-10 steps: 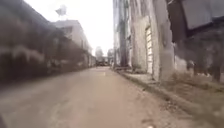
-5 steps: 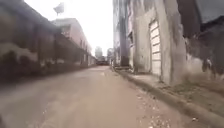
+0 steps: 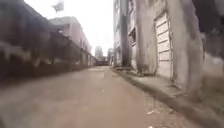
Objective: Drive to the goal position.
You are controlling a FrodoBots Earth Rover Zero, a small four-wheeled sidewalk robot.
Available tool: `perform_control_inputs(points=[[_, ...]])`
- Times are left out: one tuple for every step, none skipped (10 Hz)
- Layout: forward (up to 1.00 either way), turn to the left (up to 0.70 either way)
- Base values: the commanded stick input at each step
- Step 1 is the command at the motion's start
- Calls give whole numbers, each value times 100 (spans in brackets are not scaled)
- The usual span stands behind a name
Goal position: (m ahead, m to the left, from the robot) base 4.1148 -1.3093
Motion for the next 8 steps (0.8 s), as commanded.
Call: perform_control_inputs(points=[[100,0],[100,0],[100,0],[100,0],[100,0],[100,0],[100,0],[100,0]])
